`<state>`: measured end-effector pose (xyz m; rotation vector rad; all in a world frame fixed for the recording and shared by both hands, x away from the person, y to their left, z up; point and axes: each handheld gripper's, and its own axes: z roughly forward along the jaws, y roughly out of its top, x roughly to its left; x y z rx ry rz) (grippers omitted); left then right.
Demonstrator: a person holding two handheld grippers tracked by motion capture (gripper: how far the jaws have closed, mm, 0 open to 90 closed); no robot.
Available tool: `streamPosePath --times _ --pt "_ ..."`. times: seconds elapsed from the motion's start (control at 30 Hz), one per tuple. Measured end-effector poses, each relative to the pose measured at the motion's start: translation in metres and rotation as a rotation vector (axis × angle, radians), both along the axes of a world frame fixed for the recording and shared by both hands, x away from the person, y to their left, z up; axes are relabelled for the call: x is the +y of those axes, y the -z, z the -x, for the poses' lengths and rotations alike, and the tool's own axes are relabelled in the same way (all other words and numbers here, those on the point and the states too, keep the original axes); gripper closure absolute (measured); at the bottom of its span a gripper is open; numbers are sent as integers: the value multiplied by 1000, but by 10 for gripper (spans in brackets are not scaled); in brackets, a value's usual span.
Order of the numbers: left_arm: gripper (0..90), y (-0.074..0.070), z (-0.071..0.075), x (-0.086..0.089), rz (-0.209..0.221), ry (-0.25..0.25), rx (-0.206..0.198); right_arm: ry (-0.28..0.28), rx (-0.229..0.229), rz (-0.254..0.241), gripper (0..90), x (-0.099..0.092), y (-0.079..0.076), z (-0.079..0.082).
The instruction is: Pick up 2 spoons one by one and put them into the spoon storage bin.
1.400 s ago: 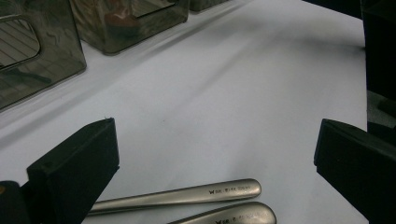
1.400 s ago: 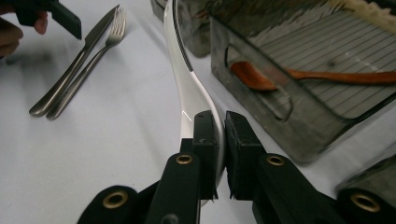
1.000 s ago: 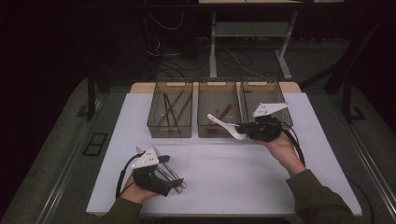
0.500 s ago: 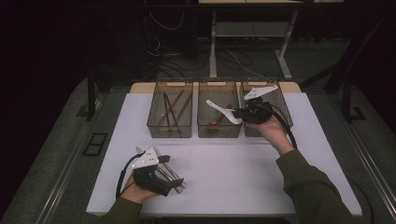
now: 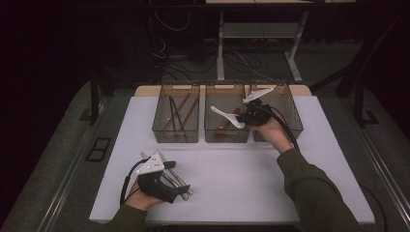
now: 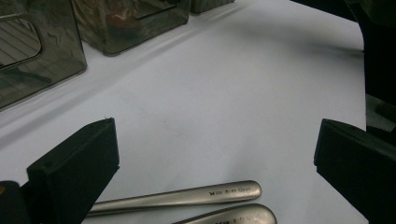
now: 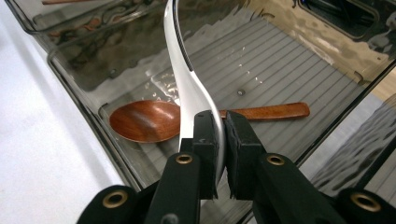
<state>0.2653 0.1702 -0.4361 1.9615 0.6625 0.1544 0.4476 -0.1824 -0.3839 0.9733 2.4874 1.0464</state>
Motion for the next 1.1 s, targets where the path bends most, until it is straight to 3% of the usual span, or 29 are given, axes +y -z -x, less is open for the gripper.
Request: streamPosePath --times 0.13,0.47,0.57,0.73,0.83,1.1 --pt "0 0 0 0 0 0 0 3 15 1 817 0 2 -2" --pt "0 0 0 0 -6 3 0 25 39 -88 488 -7 -4 2" --pt "0 0 0 0 -8 5 -1 25 24 -111 407 -10 -8 7" --pt "0 0 0 0 -12 -1 0 25 -4 -151 349 -17 -11 20" --pt "0 0 1 0 -16 -3 -2 35 -23 -148 311 -22 -11 29" --pt "0 -1 1 0 -20 -10 -1 25 -33 -189 273 -38 -9 55"
